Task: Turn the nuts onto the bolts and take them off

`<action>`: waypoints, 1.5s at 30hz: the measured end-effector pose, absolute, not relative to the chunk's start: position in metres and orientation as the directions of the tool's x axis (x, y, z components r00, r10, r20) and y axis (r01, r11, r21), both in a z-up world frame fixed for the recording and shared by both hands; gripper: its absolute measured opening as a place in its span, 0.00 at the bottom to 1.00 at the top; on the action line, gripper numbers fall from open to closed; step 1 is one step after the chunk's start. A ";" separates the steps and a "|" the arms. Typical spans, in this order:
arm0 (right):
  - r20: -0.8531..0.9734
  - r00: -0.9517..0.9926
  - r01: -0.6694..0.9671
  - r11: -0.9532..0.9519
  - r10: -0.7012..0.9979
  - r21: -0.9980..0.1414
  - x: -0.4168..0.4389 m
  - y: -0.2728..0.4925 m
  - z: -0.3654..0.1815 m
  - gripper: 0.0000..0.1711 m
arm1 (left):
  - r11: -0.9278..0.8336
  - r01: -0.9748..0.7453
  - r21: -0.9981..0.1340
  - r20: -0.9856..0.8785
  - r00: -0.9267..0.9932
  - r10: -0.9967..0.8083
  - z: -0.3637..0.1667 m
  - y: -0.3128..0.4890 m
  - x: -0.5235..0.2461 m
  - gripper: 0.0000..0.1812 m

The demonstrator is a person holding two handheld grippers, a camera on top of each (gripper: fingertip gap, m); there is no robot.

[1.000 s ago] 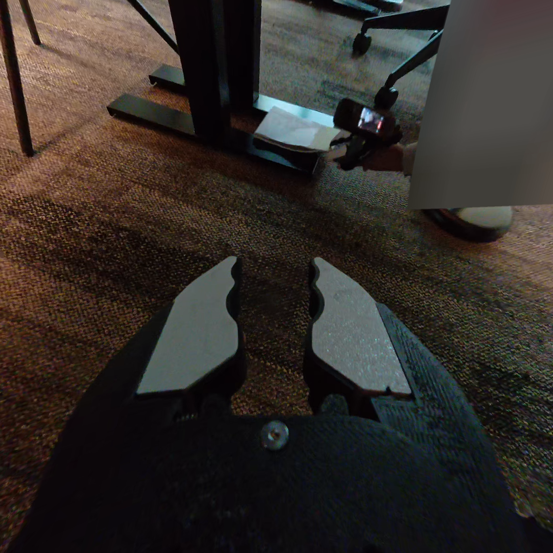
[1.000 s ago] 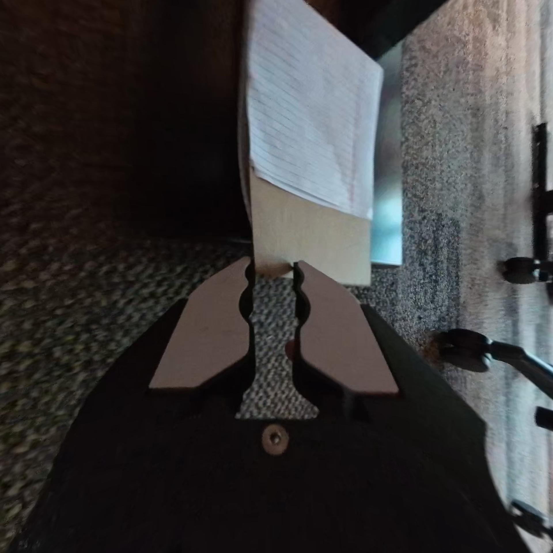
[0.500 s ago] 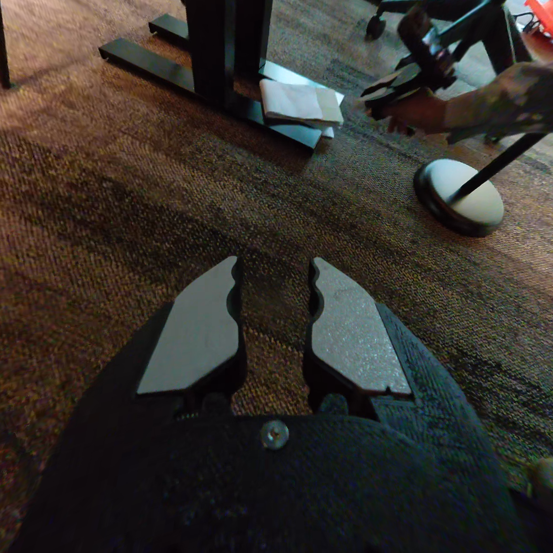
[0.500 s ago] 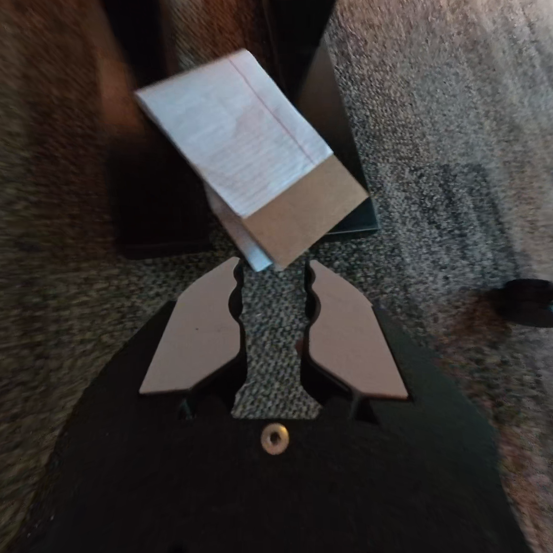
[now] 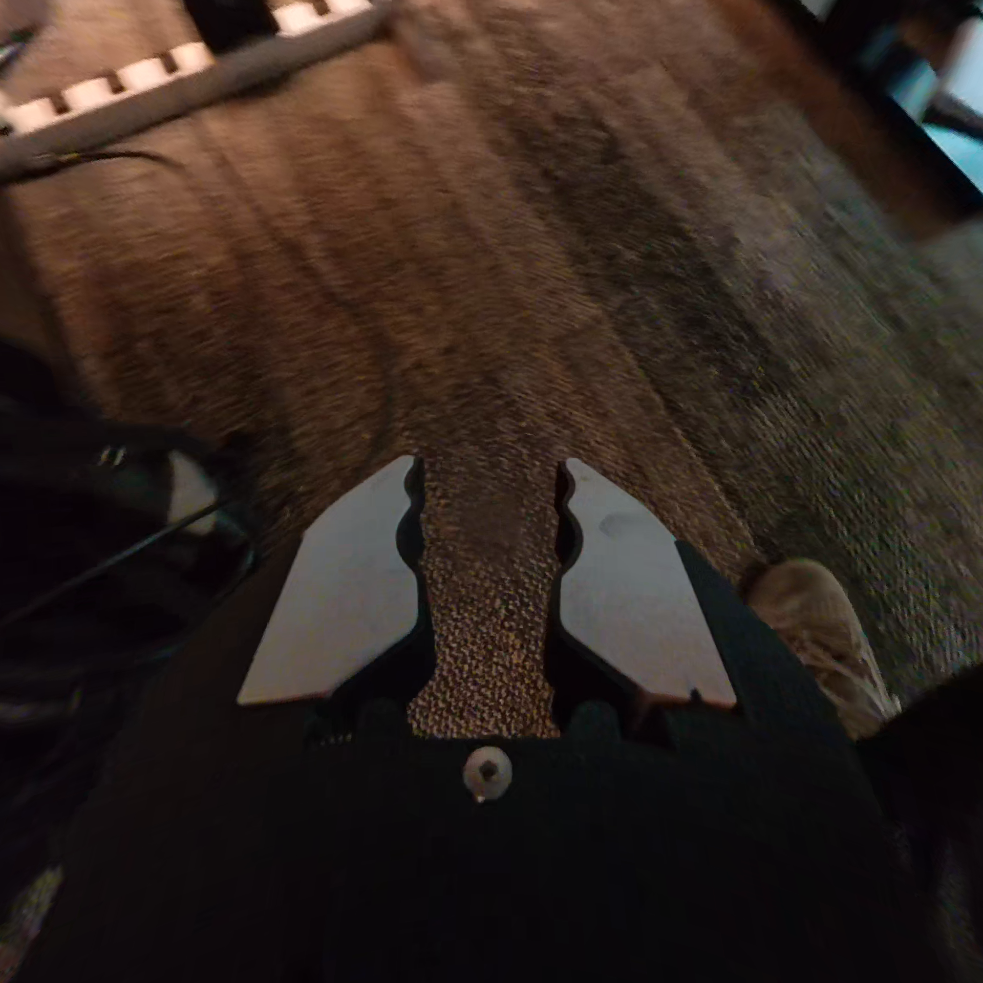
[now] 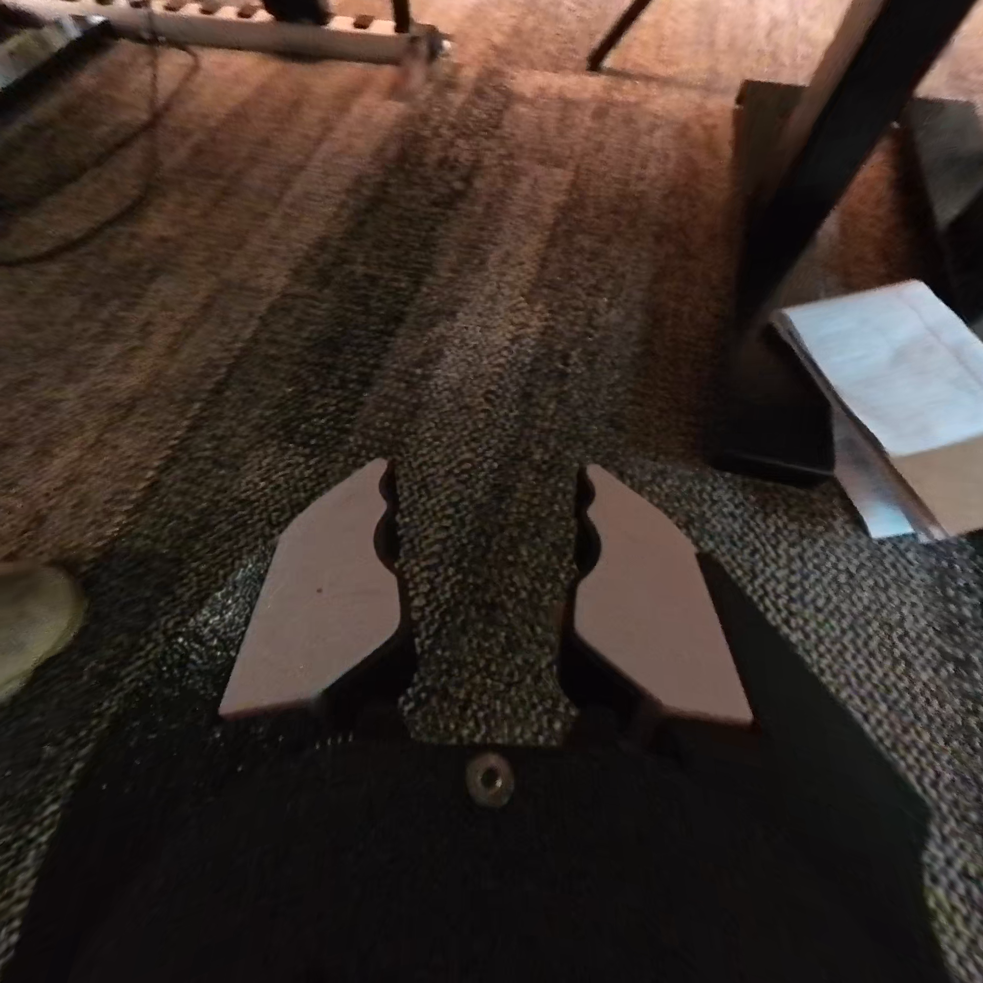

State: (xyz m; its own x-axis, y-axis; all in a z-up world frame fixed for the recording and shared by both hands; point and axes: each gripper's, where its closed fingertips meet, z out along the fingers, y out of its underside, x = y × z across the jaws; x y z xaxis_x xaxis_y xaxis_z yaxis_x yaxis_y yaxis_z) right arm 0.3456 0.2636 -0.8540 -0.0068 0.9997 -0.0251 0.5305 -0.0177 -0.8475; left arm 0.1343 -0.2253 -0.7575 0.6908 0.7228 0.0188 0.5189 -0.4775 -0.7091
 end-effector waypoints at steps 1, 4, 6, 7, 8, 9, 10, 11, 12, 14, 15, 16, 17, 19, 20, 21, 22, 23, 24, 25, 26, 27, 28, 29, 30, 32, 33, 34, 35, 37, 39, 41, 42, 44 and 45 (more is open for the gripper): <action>-0.015 -0.027 0.518 0.001 1.000 -0.855 0.345 0.256 -0.851 0.37 | -0.452 0.534 -0.714 0.026 0.666 0.745 -0.757 -0.231 0.132 0.27; -0.007 -0.062 0.495 0.025 0.998 -0.868 0.344 0.242 -0.843 0.37 | -0.368 0.588 -0.720 0.078 0.595 0.800 -0.758 -0.243 0.127 0.28; -0.022 -0.063 0.483 0.011 0.998 -0.876 0.345 0.238 -0.838 0.37 | -0.322 0.607 -0.727 0.106 0.561 0.821 -0.756 -0.247 0.124 0.28; -0.022 -0.063 0.476 0.011 0.998 -0.879 0.346 0.237 -0.836 0.38 | -0.315 0.606 -0.731 0.107 0.557 0.823 -0.755 -0.247 0.123 0.28; -0.016 -0.062 0.469 0.015 0.998 -0.883 0.347 0.236 -0.834 0.37 | -0.313 0.602 -0.735 0.109 0.560 0.821 -0.753 -0.246 0.123 0.28; -0.012 -0.059 0.463 0.017 0.998 -0.886 0.348 0.236 -0.832 0.38 | -0.314 0.595 -0.740 0.111 0.568 0.815 -0.752 -0.243 0.124 0.28; -0.010 -0.052 0.456 0.015 0.999 -0.890 0.350 0.237 -0.829 0.37 | -0.315 0.586 -0.747 0.111 0.577 0.809 -0.750 -0.239 0.124 0.28; -0.011 -0.041 0.447 0.009 0.999 -0.894 0.351 0.239 -0.825 0.37 | -0.313 0.577 -0.754 0.114 0.585 0.803 -0.748 -0.234 0.124 0.27; -0.009 -0.029 0.436 0.004 1.000 -0.900 0.352 0.242 -0.820 0.37 | -0.307 0.570 -0.762 0.123 0.593 0.796 -0.745 -0.227 0.124 0.27; 0.002 0.005 0.406 0.000 1.000 -0.914 0.355 0.249 -0.806 0.38 | -0.299 0.549 -0.781 0.141 0.620 0.772 -0.740 -0.208 0.124 0.27; 0.008 0.024 0.390 -0.002 1.000 -0.921 0.357 0.254 -0.799 0.38 | -0.302 0.534 -0.790 0.144 0.639 0.756 -0.738 -0.197 0.125 0.28; 0.008 0.041 0.378 -0.008 0.999 -0.926 0.360 0.258 -0.792 0.38 | -0.307 0.520 -0.797 0.143 0.657 0.740 -0.734 -0.187 0.128 0.28; 0.001 0.053 0.372 -0.018 0.999 -0.928 0.364 0.260 -0.787 0.38 | -0.314 0.505 -0.804 0.139 0.672 0.727 -0.731 -0.180 0.130 0.28; -0.014 0.071 0.369 -0.040 0.997 -0.929 0.374 0.262 -0.779 0.39 | -0.318 0.496 -0.808 0.134 0.680 0.721 -0.726 -0.174 0.134 0.29; -0.019 0.076 0.371 -0.046 0.997 -0.927 0.380 0.261 -0.776 0.40 | -0.316 0.501 -0.805 0.133 0.672 0.728 -0.725 -0.176 0.135 0.29; -0.018 0.084 0.376 -0.048 0.996 -0.926 0.386 0.260 -0.773 0.40 | -0.314 0.511 -0.800 0.133 0.661 0.739 -0.725 -0.180 0.138 0.29; -0.017 0.092 0.382 -0.051 0.996 -0.923 0.391 0.258 -0.770 0.40 | -0.315 0.521 -0.793 0.131 0.651 0.748 -0.726 -0.184 0.142 0.29; -0.024 0.101 0.390 -0.062 0.995 -0.919 0.396 0.257 -0.765 0.40 | -0.323 0.530 -0.784 0.124 0.644 0.755 -0.727 -0.188 0.148 0.28; -0.037 0.109 0.393 -0.078 0.993 -0.916 0.399 0.255 -0.759 0.40 | -0.334 0.540 -0.772 0.118 0.639 0.760 -0.729 -0.191 0.153 0.28; -0.045 0.114 0.395 -0.087 0.992 -0.914 0.401 0.253 -0.752 0.40 | -0.347 0.551 -0.759 0.114 0.637 0.763 -0.730 -0.193 0.159 0.28; -0.040 0.117 0.403 -0.085 0.992 -0.911 0.403 0.252 -0.745 0.40 | -0.362 0.560 -0.745 0.111 0.639 0.761 -0.729 -0.193 0.163 0.28; -0.036 0.119 0.409 -0.082 0.992 -0.909 0.404 0.251 -0.737 0.40 | -0.377 0.565 -0.734 0.107 0.644 0.757 -0.725 -0.192 0.166 0.28; -0.040 0.123 0.413 -0.087 0.992 -0.907 0.404 0.250 -0.727 0.40 | -0.389 0.568 -0.725 0.106 0.650 0.752 -0.718 -0.191 0.168 0.28; -0.052 0.129 0.417 -0.102 0.990 -0.903 0.405 0.248 -0.717 0.40 | -0.395 0.571 -0.719 0.108 0.654 0.748 -0.707 -0.189 0.171 0.28; -0.068 0.137 0.423 -0.120 0.988 -0.898 0.406 0.246 -0.707 0.40 | -0.397 0.573 -0.717 0.111 0.656 0.747 -0.694 -0.188 0.173 0.28; -0.108 0.150 0.437 -0.164 0.983 -0.884 0.410 0.236 -0.684 0.40 | -0.381 0.588 -0.714 0.127 0.644 0.754 -0.664 -0.190 0.181 0.28; -0.127 0.152 0.451 -0.183 0.980 -0.874 0.413 0.229 -0.672 0.40 | -0.367 0.597 -0.713 0.134 0.630 0.765 -0.646 -0.194 0.186 0.28; -0.142 0.155 0.464 -0.198 0.978 -0.863 0.417 0.220 -0.659 0.40 | -0.346 0.607 -0.715 0.140 0.610 0.780 -0.627 -0.201 0.191 0.28; -0.156 0.160 0.473 -0.214 0.975 -0.855 0.421 0.210 -0.643 0.40 | -0.313 0.620 -0.719 0.152 0.580 0.800 -0.606 -0.209 0.197 0.27; -0.188 0.175 0.492 -0.252 0.966 -0.833 0.433 0.189 -0.611 0.40 | -0.220 0.654 -0.724 0.202 0.505 0.839 -0.563 -0.226 0.213 0.27; -0.189 0.188 0.510 -0.260 0.964 -0.820 0.448 0.170 -0.580 0.40 | -0.177 0.665 -0.726 0.220 0.468 0.856 -0.521 -0.244 0.236 0.27; -0.160 0.193 0.531 -0.240 0.968 -0.812 0.468 0.153 -0.550 0.40 | -0.172 0.659 -0.732 0.213 0.461 0.862 -0.483 -0.263 0.261 0.27; -0.147 0.192 0.547 -0.231 0.970 -0.804 0.480 0.144 -0.537 0.40 | -0.184 0.653 -0.735 0.200 0.467 0.861 -0.465 -0.272 0.273 0.27; -0.134 0.194 0.577 -0.224 0.972 -0.785 0.505 0.128 -0.513 0.40 | -0.202 0.641 -0.740 0.176 0.474 0.863 -0.433 -0.290 0.292 0.27; -0.132 0.197 0.593 -0.225 0.972 -0.773 0.519 0.120 -0.503 0.40 | -0.196 0.643 -0.740 0.181 0.472 0.863 -0.419 -0.297 0.300 0.27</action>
State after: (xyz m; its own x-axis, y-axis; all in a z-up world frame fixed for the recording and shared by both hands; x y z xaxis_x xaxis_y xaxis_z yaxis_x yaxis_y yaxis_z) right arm 0.5189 0.1195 -0.5029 0.1966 0.9716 -0.1320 0.5925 -0.2250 -0.7735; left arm 0.3000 -0.2973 -0.4191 0.4716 0.8631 0.1808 0.6430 -0.1963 -0.7402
